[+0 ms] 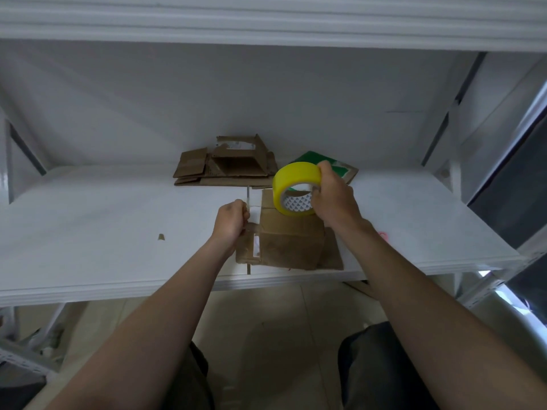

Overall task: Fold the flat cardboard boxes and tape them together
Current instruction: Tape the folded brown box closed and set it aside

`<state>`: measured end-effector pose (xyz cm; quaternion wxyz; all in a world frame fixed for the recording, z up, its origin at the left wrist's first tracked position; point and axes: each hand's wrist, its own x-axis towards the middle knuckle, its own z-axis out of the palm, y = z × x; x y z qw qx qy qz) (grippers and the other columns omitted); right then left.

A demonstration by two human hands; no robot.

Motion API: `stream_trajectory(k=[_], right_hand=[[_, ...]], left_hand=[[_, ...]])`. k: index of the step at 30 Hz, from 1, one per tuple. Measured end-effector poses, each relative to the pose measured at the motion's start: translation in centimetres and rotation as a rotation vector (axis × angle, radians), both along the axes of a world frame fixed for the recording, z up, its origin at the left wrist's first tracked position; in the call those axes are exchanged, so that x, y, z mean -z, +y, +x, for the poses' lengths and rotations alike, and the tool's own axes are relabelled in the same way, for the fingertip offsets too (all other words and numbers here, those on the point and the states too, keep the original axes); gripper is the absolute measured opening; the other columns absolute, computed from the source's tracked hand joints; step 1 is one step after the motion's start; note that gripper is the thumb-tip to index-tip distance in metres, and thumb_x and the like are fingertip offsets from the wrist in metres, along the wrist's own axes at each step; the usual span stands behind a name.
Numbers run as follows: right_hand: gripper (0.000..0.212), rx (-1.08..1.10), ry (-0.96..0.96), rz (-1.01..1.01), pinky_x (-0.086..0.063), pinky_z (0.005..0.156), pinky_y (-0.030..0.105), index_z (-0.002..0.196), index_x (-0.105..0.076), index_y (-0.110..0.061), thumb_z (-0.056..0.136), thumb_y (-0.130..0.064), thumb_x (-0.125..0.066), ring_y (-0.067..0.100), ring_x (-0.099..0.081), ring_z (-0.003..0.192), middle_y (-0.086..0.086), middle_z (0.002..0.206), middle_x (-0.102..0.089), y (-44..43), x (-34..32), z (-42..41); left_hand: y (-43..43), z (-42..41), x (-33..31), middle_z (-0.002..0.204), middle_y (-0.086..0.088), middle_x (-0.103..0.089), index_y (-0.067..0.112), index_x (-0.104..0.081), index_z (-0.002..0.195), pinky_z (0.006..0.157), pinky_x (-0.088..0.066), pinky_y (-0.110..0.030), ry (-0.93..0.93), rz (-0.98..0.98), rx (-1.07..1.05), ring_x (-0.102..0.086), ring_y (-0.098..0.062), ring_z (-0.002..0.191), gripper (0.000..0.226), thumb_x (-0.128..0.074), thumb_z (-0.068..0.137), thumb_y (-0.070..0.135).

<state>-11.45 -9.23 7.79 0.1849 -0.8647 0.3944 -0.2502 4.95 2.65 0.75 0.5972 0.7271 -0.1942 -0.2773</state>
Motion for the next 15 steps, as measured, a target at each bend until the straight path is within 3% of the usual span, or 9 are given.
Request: stream_trajectory(k=[11, 15], right_hand=[[0.032, -0.043, -0.006, -0.025, -0.038, 0.078, 0.032, 0.131, -0.044, -0.013, 0.101, -0.010, -0.054, 0.036, -0.057, 0.116, 0.015, 0.129, -0.058, 0.5, 0.2, 0.0], [0.035, -0.037, -0.006, -0.029, -0.038, 0.079, 0.032, 0.133, -0.044, -0.013, 0.100, -0.008, -0.053, 0.037, -0.057, 0.117, 0.015, 0.130, -0.057, 0.5, 0.3, 0.0]], left_hand=[[0.1, 0.2, 2.6, 0.065, -0.010, -0.043, 0.014, -0.046, 0.066, 0.047, -0.030, -0.025, -0.072, -0.002, 0.105, -0.038, -0.017, 0.057, 0.035, -0.036, 0.100, 0.014], [-0.4, -0.4, 3.1, 0.071, -0.005, -0.055, 0.008, -0.058, 0.081, 0.055, -0.038, -0.028, -0.139, 0.022, 0.157, -0.048, -0.016, 0.062, 0.034, -0.034, 0.105, 0.014]])
